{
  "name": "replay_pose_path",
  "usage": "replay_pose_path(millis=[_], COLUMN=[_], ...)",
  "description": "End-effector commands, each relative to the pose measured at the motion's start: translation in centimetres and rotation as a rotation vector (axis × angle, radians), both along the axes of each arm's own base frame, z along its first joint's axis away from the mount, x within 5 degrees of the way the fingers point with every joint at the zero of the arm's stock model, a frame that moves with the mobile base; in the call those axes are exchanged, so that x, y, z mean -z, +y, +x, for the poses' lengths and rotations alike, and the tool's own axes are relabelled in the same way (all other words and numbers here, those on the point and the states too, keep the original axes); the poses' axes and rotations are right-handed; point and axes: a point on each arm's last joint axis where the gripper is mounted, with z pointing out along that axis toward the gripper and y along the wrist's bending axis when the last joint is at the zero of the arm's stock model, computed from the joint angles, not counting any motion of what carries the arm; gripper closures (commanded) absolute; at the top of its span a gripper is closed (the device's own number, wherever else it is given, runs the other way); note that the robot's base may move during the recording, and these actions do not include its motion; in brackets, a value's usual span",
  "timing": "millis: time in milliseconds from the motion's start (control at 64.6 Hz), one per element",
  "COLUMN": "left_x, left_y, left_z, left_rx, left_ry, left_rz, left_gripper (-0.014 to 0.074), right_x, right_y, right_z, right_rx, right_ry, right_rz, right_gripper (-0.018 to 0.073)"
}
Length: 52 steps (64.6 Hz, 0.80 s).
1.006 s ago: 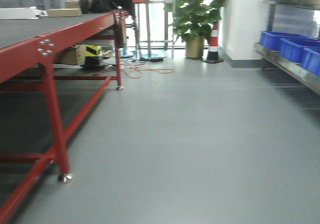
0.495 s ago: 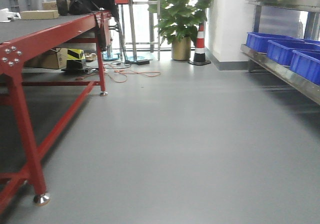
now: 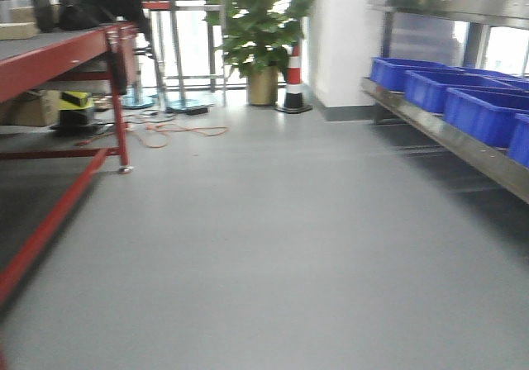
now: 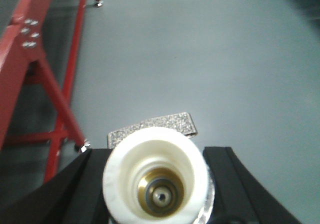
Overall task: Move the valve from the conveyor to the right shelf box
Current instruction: 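Drive the base up to the steel shelf of blue boxes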
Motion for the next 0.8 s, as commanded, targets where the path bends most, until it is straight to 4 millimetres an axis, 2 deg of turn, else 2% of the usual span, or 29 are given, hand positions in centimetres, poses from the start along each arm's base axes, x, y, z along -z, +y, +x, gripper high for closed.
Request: replay_pose_path(millis=[0,789], left_x=[-0.59,-0.59], left_y=[-0.09,-0.09], left_z=[-0.18,-0.18], left_rx=[0.006,0.006], left_ry=[-0.059,-0.059], left_rz=[-0.013,-0.013], left_gripper=[0.0708,0.0708], right_x=[-0.97,-0.97], right_y=[-0.14,-0.14], right_z=[0.00,0.00], right_rx=[0.007,0.007], right_ry=[-0.088,-0.088], right_rz=[-0.007,-0.007], right_gripper=[0.0727,0.0727])
